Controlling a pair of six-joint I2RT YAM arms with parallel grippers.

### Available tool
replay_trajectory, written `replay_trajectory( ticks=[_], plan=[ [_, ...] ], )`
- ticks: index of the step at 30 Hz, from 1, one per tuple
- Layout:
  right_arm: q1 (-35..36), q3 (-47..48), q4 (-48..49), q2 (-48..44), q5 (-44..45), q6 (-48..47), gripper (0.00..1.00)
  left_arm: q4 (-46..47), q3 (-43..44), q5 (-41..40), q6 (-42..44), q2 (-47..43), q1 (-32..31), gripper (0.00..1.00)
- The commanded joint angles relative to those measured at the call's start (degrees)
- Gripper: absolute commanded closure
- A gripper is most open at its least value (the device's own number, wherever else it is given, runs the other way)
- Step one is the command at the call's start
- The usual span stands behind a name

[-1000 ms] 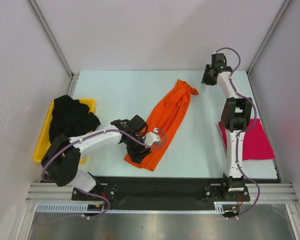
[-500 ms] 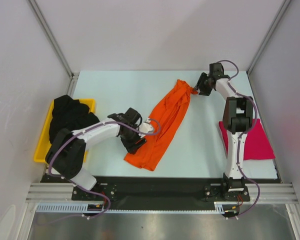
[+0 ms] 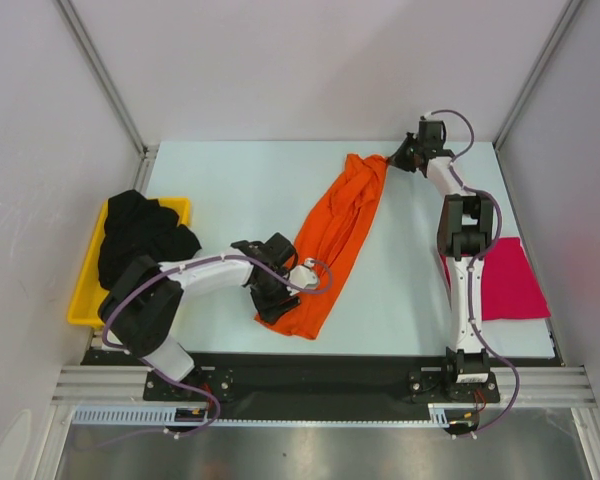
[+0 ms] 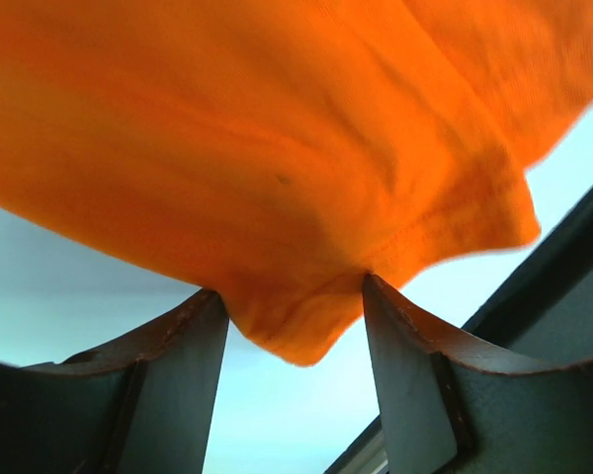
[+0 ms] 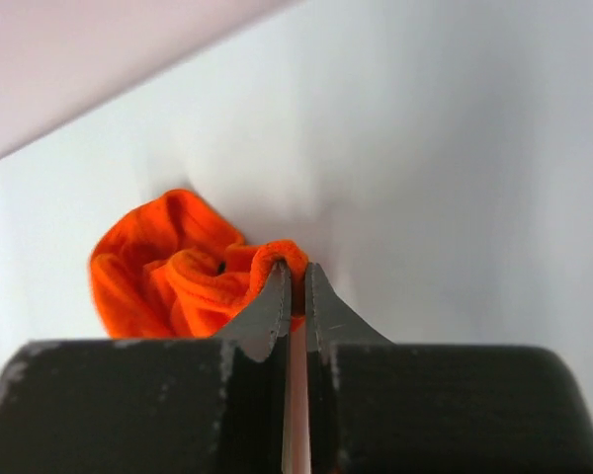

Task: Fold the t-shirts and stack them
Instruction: Fold the tshirt

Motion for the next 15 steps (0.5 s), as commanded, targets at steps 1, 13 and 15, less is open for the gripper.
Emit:
replay_trajectory(
  ticks=[1,13,15],
  plan=[
    [-0.1,5.8,8.1,0.4,-0.8,-6.7,1.0,2.0,-0.7,5.6,-1.4,0.8,-2.0,0.38],
    [-1.4,12.7,-0.6,4.8,6.0,-7.4,0.34,-0.1,5.3,7.0,-3.4,0.6,-1.8,0.35],
    [-3.4,13.0,-6.0,2.9,6.8,-6.9,0.32,-1.6,6.3,7.1,-3.2,-0.8,-1.4,0.35]
  ],
)
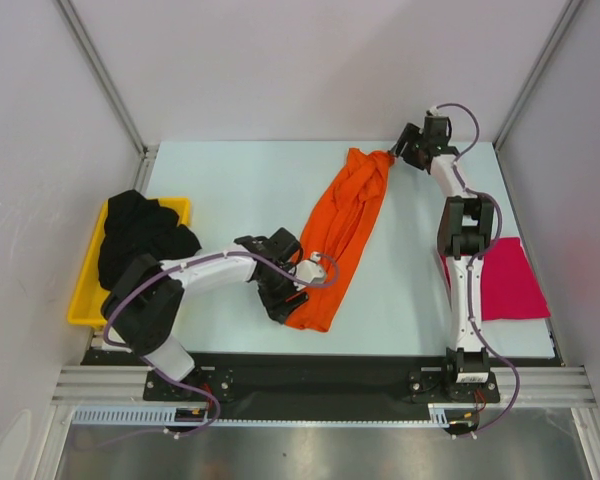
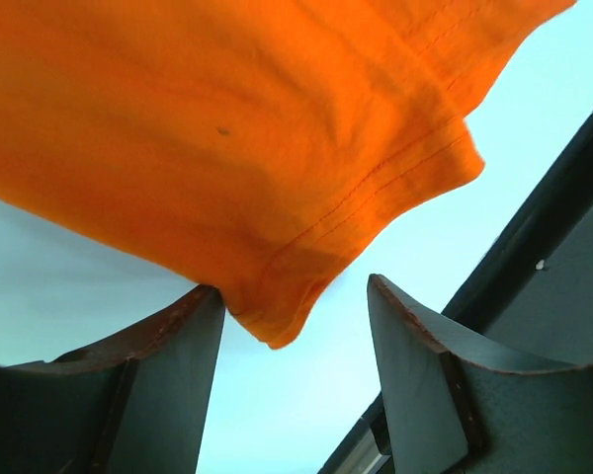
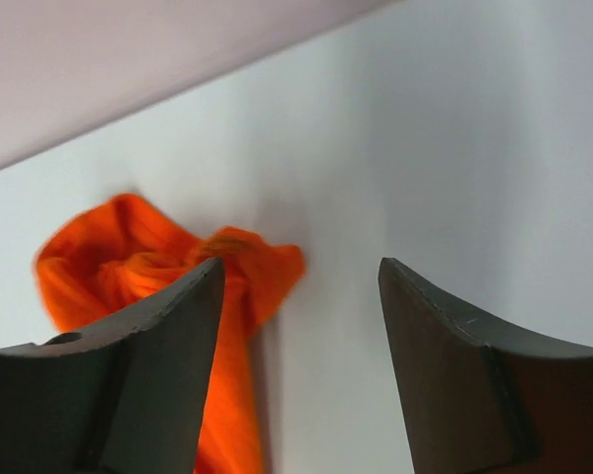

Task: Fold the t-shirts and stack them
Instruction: Fold the tshirt

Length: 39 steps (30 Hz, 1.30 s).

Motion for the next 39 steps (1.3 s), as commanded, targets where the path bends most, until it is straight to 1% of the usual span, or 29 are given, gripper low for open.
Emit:
replay_trajectory(
  ticks=[1,3,4,5,7,8,9,10,11,12,13,14,15,16,18,20,23,25,26,27,28,29,30,32,34,36,37,38,39],
  plan=[
    [-2.1,0.0,-7.0,-6.3,4.7,-0.6,0.3,-1.9,3.3,2.6,-0.3,-2.3,0.4,0.35],
    [-2.3,-8.1,-7.0,-13.2,7.7,-0.9,0.29,-3.8,3.0,2.8,0.4,-4.5,0.9,0.34],
    [-2.2,-17.7,-6.2,-17.1,10.1,-0.6,0.29,-4.4,2.8,2.8,1.3,-5.3,1.4,0.34],
    [-2.1,-24.5,-3.4,-25.8,10.5,-0.2,0.29,-5.4,2.3,2.8,1.7,-6.1,1.7,0.34],
    [-0.6,-35.6,-0.5,-33.7,10.7,0.6,0.29,-5.9,0.4,2.2,2.5,-9.0,2.4,0.33],
    [-0.6,-46.5,1.1,-41.3,12.2,1.1,0.3,-5.6,-0.4,1.3,2.6,-10.5,2.8,0.33],
    [3.2,-50.8,1.5,-44.4,12.4,1.8,0.3,-5.4,-1.5,0.9,2.7,-11.4,3.2,0.33],
    [4.4,-55.9,2.4,-47.7,12.0,4.2,0.31,-5.0,-1.7,0.1,2.9,-12.4,4.1,0.33],
    [5.9,-63.9,3.4,-50.3,11.6,5.7,0.31,-4.1,-1.9,-0.4,3.0,-13.7,4.7,0.32],
    [9.6,-68.3,4.6,-54.6,11.4,7.0,0.32,-4.0,-2.0,-0.7,2.8,-14.2,5.2,0.32],
    [11.3,-71.5,5.6,-56.1,9.6,9.0,0.32,-3.6,-2.1,-0.8,2.6,-14.6,5.7,0.32],
    [13.3,-76.9,7.3,-57.2,9.2,12.5,0.32,-2.9,-2.3,-1.1,2.3,-15.3,6.4,0.32],
    [14.8,-79.1,8.0,-58.4,8.7,14.9,0.33,-2.6,-2.9,-1.5,1.9,-15.7,6.6,0.32],
    [17.8,-80.8,9.1,-58.6,7.5,16.4,0.33,-2.4,-3.3,-1.5,1.7,-16.3,6.7,0.32],
    [20.3,-83.6,11.2,-58.1,7.1,20.9,0.34,-1.8,-3.8,-1.7,1.6,-17.4,6.7,0.32],
    [23.5,-84.1,13.2,-56.0,5.2,23.0,0.35,-1.7,-3.8,-2.1,1.4,-18.2,6.7,0.32],
    [26.4,-83.6,12.9,-52.8,4.8,25.0,0.38,-1.4,-3.9,-2.8,1.1,-19.3,6.7,0.32],
    [26.8,-85.1,13.6,-52.4,4.5,26.7,0.48,-1.3,-3.9,-3.0,1.1,-19.8,6.7,0.32],
    [26.7,-85.8,14.6,-52.4,4.0,27.2,0.57,-1.5,-3.8,-3.1,1.1,-20.1,6.7,0.32],
    [26.6,-86.3,14.5,-52.5,3.7,27.4,0.78,-1.6,-3.6,-3.0,1.0,-20.2,6.6,0.32],
    [26.3,-87.0,12.8,-52.7,3.8,27.0,0.86,-1.9,-3.2,-3.0,0.9,-20.2,6.6,0.32],
    [26.0,-87.4,11.8,-54.0,3.8,26.3,0.91,-2.6,-3.0,-2.7,0.9,-20.5,6.6,0.32],
    [25.2,-88.1,10.7,-54.9,4.3,25.6,1.0,-3.2,-2.1,-2.3,1.0,-20.7,6.6,0.32],
    [24.2,-91.1,7.4,-59.0,4.5,22.4,1.0,-4.8,-1.3,-0.7,1.7,-21.7,6.5,0.32],
    [21.4,-93.2,2.8,-62.0,3.9,18.2,1.0,-5.9,-0.3,-0.1,3.6,-22.4,6.1,0.33],
    [18.5,-96.0,0.2,-65.8,1.3,15.0,1.0,-7.7,0.8,0.4,5.7,-22.7,5.6,0.33],
    [16.1,-96.6,-2.6,-66.8,0.8,13.5,1.0,-8.2,1.0,0.5,8.4,-22.9,5.1,0.34],
    [15.1,-97.0,-4.0,-67.8,0.4,9.7,1.0,-9.1,1.1,1.1,9.9,-23.6,4.8,0.34],
    [14.3,-97.1,-5.4,-69.2,-0.5,8.0,1.0,-9.6,0.7,3.1,14.7,-24.3,4.5,0.34]
  ],
)
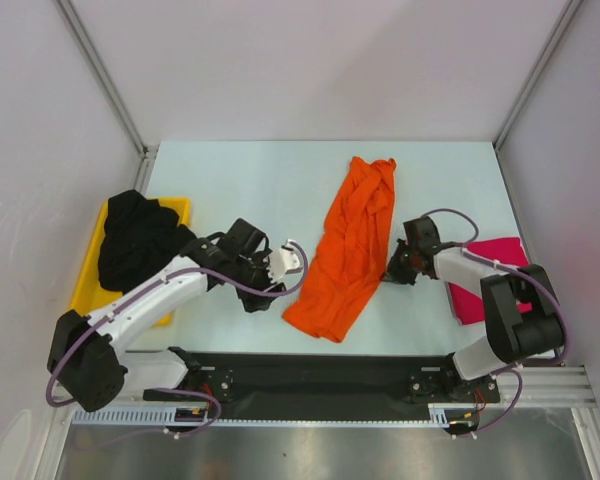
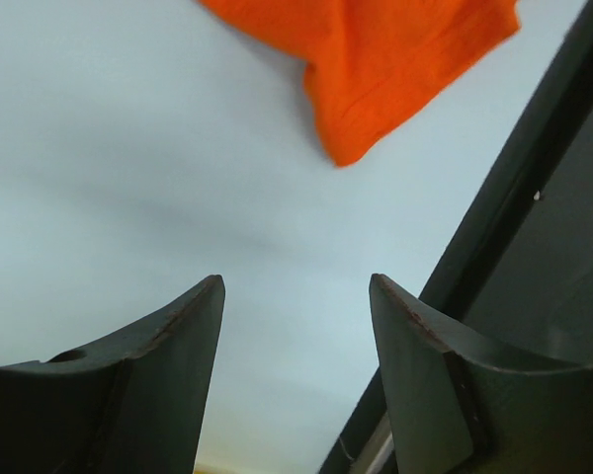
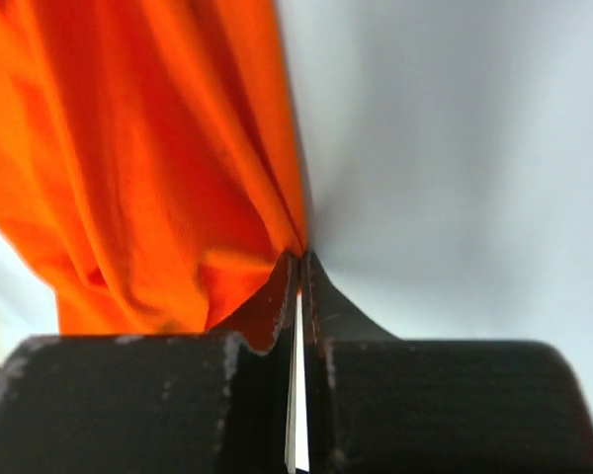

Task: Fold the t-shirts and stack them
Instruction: Fold the tshirt

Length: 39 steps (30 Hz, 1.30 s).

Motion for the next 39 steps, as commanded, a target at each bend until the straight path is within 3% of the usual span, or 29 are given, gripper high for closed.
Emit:
replay_trajectory(
  ticks=[1,5,8,9,11,16,23,26,27,28,29,34,39],
  plan=[
    [-4.4,-1.0,-11.6,-4.1,-2.3,-10.2,1.0,-3.0,1.6,5.4,11.6,-3.9,-1.8,0.34],
    [-11.2,0.4,-13.5,-4.3,-4.5,-17.4,1.0,3.4,-4.0,9.1,25.5,-9.7,-5.8,0.34],
    [-13.6,3.3,-15.6,-3.4,-10.0,-19.7,0.76,13.4,-8.4,5.8,30.5,-6.7,-12.0,0.34],
    [-13.5,4.0,-16.6,-3.6,-10.8,-20.5,0.6,15.6,-9.3,5.8,31.5,-5.4,-13.0,0.34],
    [-13.4,5.1,-20.0,-6.3,-9.3,-20.1,0.52,22.2,-10.4,6.2,32.0,-1.4,-16.4,0.34],
    [-10.0,1.2,-22.7,-17.5,-6.1,-13.1,0.49,35.9,-14.5,4.6,36.7,4.2,-21.6,0.33],
    [-7.8,-5.3,-18.2,-23.5,-6.3,-5.4,0.49,40.4,-20.4,1.6,41.1,7.5,-28.9,0.35],
    [-7.8,-5.5,-18.5,-22.8,-5.8,-6.6,0.49,42.6,-19.8,-1.7,37.8,12.0,-31.7,0.54],
    [-8.4,-4.9,-18.6,-22.8,-5.9,-7.2,0.49,43.0,-18.0,-3.6,35.3,13.3,-32.2,0.73],
    [-10.5,-4.6,-18.4,-22.8,-6.5,-7.6,0.49,42.9,-16.8,-4.3,34.2,15.6,-32.3,0.83],
    [-11.8,-4.0,-18.3,-22.7,-8.0,-8.9,0.49,43.1,-14.9,-4.8,32.1,16.5,-32.3,1.0],
    [-17.0,3.2,-20.6,-18.9,-7.4,-14.2,0.49,43.4,-12.0,-3.2,29.2,18.3,-33.3,1.0],
    [-18.9,8.1,-16.1,-13.0,-8.1,-15.6,0.5,40.2,-5.9,7.7,19.1,17.8,-35.9,1.0]
  ],
)
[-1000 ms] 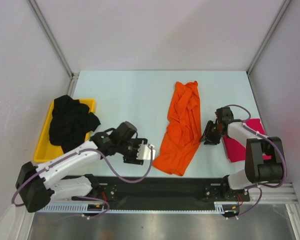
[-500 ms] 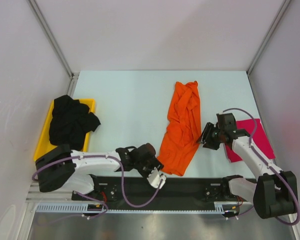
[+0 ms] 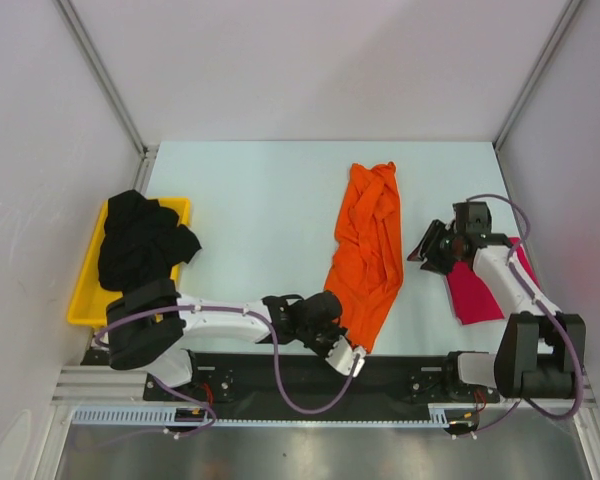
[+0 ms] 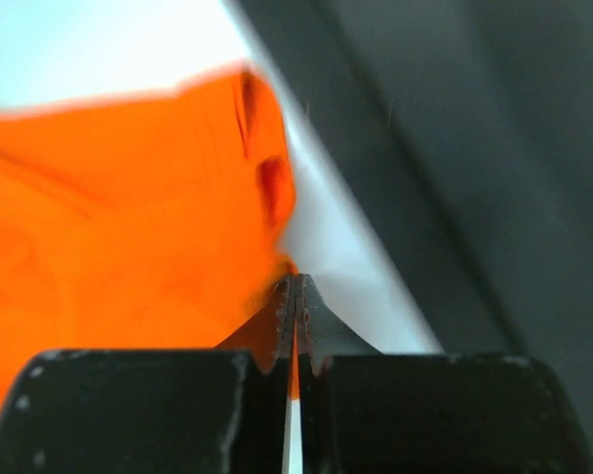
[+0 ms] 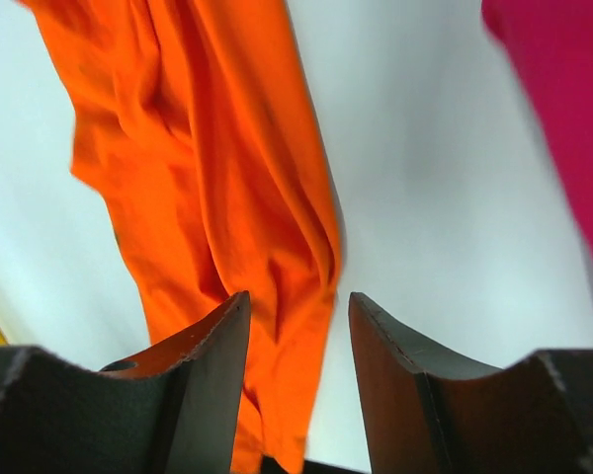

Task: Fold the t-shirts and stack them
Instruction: Fold the tshirt

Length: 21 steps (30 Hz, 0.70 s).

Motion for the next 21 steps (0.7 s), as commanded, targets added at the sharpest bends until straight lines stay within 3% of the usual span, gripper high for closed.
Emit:
replay_trajectory(
  ticks=[1,5,11,13,14,15,16,17,20,21],
  plan=[
    [-0.7,5.5,3.8,4.4,-0.7,-2.1,0.5,0.5,5.0,10.6,-10.4,0.2,-2.3,1.0],
    [4.2,9.2,3.9,9.9,3.1,-2.7,0.5,8.3,5.5,11.8,-18.4,1.3,-3.0,1.0],
    [6.1,12.1,3.8,13.9,5.0,-3.0,0.49,16.0,7.5,20.6,-28.7,2.8,-3.0,0.97],
    [6.2,12.0,3.7,14.4,5.5,-3.7,0.49,17.0,6.8,20.0,-29.5,2.6,-3.0,0.81],
    [6.1,11.8,3.8,14.4,5.6,-4.0,0.48,17.2,6.5,20.1,-29.0,2.4,-3.0,0.49],
    [5.8,12.0,4.2,14.7,5.5,-4.2,0.47,16.9,6.5,20.5,-28.2,2.1,-3.0,0.34],
    [4.8,12.5,4.4,15.0,4.6,-4.5,0.46,16.3,6.9,20.3,-26.7,1.8,-2.9,0.06],
    [4.1,13.3,4.8,15.3,4.0,-4.8,0.46,14.1,7.3,19.8,-25.9,1.5,-2.2,0.0],
    [2.1,20.5,5.2,18.9,2.6,-5.4,0.45,10.0,10.1,13.7,-26.1,0.2,1.0,0.01],
    [1.7,22.3,5.6,20.1,2.5,-5.5,0.45,4.6,11.8,12.7,-25.9,0.1,4.7,0.02]
  ],
)
